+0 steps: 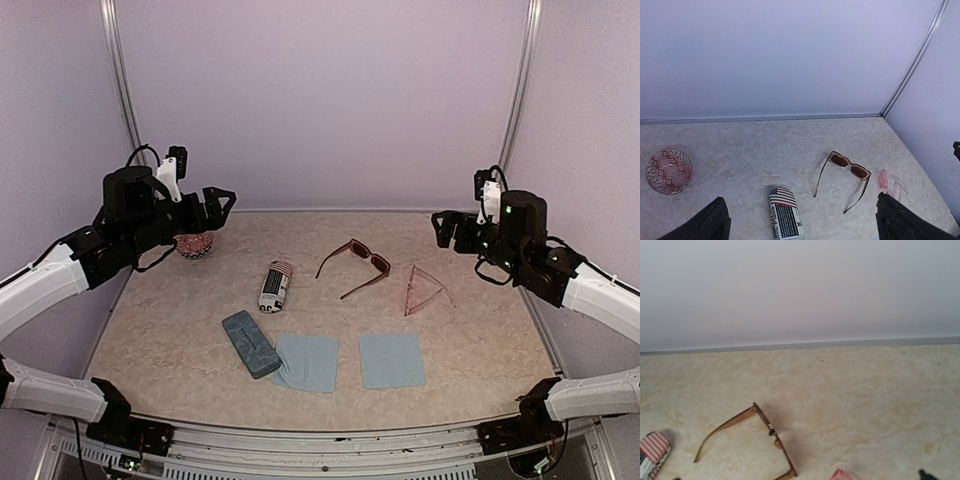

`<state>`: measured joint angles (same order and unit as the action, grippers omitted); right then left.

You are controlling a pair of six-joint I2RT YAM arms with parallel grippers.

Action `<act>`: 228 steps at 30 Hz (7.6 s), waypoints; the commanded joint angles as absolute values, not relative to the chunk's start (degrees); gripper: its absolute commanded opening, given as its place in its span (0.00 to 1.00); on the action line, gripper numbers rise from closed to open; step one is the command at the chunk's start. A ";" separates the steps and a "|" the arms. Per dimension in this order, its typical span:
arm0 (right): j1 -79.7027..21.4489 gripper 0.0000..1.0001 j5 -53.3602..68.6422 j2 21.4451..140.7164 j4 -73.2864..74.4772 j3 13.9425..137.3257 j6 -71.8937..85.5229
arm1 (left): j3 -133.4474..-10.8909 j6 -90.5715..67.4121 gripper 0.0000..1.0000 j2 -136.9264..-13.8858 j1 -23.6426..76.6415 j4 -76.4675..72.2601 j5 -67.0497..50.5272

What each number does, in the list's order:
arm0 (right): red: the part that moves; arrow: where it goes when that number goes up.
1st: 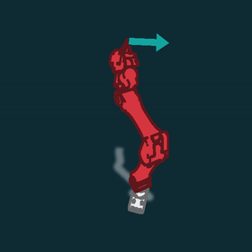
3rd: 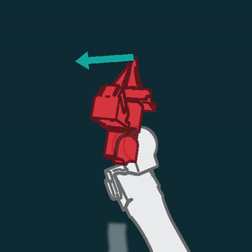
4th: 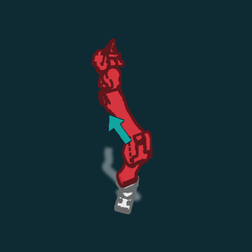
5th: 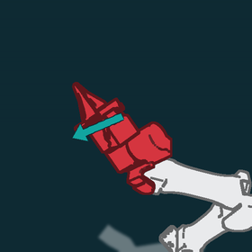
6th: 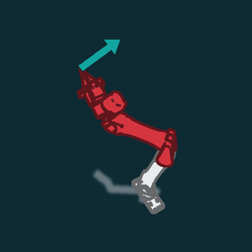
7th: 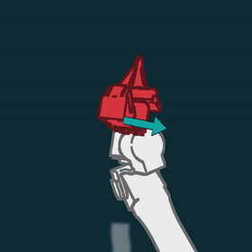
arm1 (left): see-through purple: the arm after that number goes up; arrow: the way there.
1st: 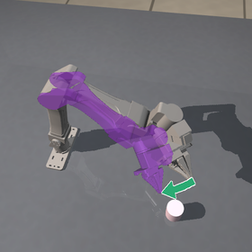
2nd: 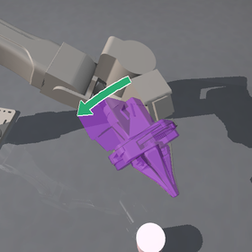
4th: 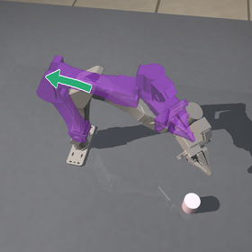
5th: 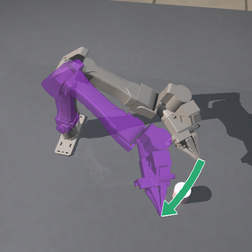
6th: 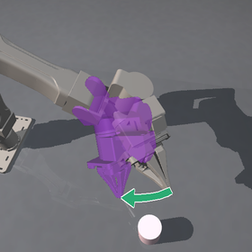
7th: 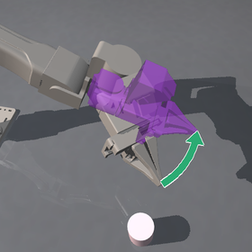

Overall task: Organize the sunglasses
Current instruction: Pick up the sunglasses case from the center of the board, then open the sunglasses case, then pass from the left arm to the right

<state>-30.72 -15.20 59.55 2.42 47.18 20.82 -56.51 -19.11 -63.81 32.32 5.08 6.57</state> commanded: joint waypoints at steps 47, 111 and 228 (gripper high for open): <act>-30.67 1.00 -11.36 62.94 3.25 41.27 12.56 | -62.47 -61.36 0.99 -95.82 45.96 43.24 12.23; -30.83 0.99 16.65 61.77 -1.27 42.44 19.74 | -63.67 -41.03 0.00 -80.88 45.45 19.75 -3.62; -42.18 0.87 20.39 60.58 -5.89 46.85 7.48 | -62.22 -35.17 0.00 -85.07 48.38 -13.10 -34.80</act>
<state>-42.57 14.87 63.26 -2.55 49.63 15.44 -58.89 -36.91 -84.84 49.39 -15.88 -33.17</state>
